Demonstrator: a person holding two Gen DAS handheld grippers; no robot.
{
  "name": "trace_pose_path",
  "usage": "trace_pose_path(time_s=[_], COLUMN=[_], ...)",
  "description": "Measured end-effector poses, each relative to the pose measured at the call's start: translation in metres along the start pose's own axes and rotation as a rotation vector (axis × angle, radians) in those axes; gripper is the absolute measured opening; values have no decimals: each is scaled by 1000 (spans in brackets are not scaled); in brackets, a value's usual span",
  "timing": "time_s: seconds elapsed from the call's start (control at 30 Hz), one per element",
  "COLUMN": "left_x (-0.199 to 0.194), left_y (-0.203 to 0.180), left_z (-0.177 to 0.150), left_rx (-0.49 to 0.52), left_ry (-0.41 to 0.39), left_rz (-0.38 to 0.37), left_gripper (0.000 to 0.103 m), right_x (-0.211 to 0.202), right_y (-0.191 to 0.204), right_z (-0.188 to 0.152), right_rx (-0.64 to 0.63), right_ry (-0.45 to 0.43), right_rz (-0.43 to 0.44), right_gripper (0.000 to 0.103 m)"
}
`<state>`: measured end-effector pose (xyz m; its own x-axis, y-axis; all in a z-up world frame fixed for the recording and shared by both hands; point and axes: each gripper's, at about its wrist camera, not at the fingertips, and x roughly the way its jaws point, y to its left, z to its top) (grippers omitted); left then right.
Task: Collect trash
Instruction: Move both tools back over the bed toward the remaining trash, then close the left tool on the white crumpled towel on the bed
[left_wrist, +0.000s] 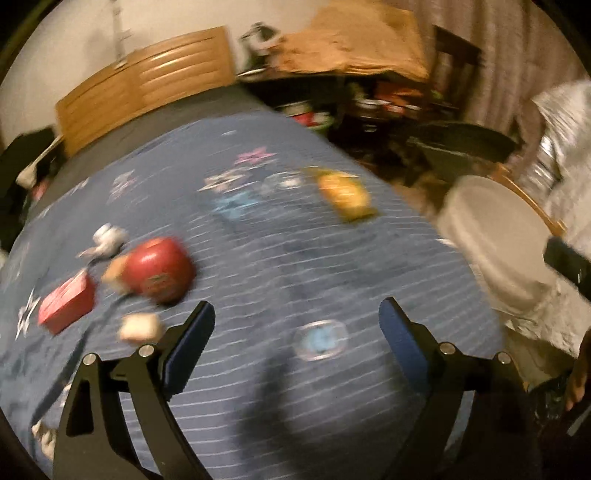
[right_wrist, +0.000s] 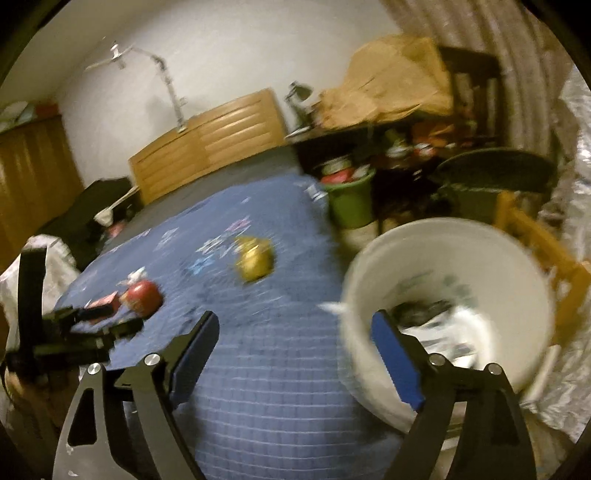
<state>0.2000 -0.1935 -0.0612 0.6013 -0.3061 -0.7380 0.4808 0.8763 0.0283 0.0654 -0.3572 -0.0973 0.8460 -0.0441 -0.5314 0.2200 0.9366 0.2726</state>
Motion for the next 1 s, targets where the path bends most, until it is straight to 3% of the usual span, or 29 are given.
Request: trace_pose_path(time_s=[0.2,0.33,0.5,0.67,0.73,0.87,0.93,0.97,1.0], left_x=[-10,-10,16,83,106,152,167,171,173], left_y=[125,193,258,288,289,291,291,291,291], left_z=[10,29,60,80,84,86,84,82,82], left_rx=[-182,-243,-276,-339,-341,-321,-311,-310,-317], left_ry=[28,37,81,181,221,303,336,348,343], left_rz=[107,155,142,110,96,148,154,141,126], left_gripper=[87,87,87,68,67,67,52,35,31], right_x=[49,72,102,124,131,143,147,148,148], right_y=[82,130,163,170,169,158,154,153,149], right_z=[-11,-10,-9,-2,-1,-4,-5,-6,-7], right_rx=[-115,-178,-201,-191,-188,-164,-150,-147,-145], right_ry=[106,135,174,197,207,236,246,248,249], right_rz=[165,239,290,301,294,277,273,274,276], right_gripper=[85,85,85,85,85,85,85,85,85])
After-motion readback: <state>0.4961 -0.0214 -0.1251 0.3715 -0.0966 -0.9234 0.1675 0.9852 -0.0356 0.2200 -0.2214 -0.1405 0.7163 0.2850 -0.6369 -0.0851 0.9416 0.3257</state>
